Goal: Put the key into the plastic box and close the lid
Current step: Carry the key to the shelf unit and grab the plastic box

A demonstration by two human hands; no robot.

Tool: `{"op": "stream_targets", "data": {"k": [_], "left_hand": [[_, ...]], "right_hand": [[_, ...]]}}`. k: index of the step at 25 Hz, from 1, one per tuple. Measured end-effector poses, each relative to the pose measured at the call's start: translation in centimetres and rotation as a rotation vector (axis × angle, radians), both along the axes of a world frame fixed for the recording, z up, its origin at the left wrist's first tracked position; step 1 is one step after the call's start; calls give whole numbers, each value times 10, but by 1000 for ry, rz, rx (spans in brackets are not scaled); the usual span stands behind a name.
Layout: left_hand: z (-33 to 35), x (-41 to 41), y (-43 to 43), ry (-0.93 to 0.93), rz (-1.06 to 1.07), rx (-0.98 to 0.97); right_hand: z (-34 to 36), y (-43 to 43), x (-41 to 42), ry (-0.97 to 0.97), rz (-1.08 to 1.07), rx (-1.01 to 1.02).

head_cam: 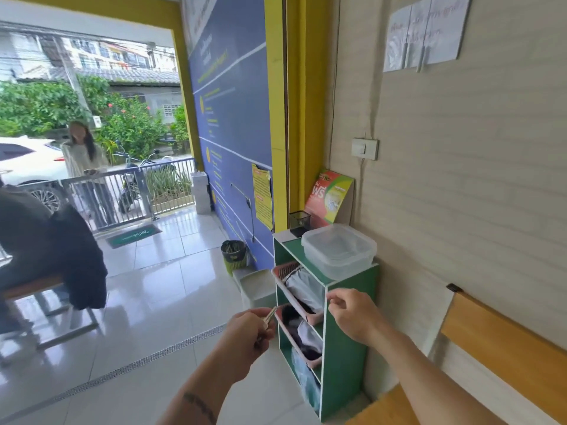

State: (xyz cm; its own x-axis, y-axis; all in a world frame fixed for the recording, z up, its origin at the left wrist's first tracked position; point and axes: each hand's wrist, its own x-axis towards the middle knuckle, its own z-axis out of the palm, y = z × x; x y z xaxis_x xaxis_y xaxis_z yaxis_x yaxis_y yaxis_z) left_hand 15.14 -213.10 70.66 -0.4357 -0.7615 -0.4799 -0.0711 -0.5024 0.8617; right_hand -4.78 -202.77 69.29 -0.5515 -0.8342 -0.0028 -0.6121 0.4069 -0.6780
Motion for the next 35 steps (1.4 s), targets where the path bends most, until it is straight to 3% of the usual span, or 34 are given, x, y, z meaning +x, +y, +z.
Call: {"op": "stream_targets", "data": {"k": [9,18,25,31,35], "left_hand": [[6,-144,-169,-46,-41,-29],[-43,-252,-318,76,-255,30],[-83,-325,-416,-44,-439,-189],[-120,-371,-448,-256,-651,-649],[-138,-390,-456,-321,-786,-816]], "right_hand": [[15,-155,-110,33,-19,55],[-23,-261,-177,43,-215,120],[-41,-329,-200,111,-393,244],[-50,-366,-204,186,-448,386],[-51,-375,-208,222,-490,409]]}}
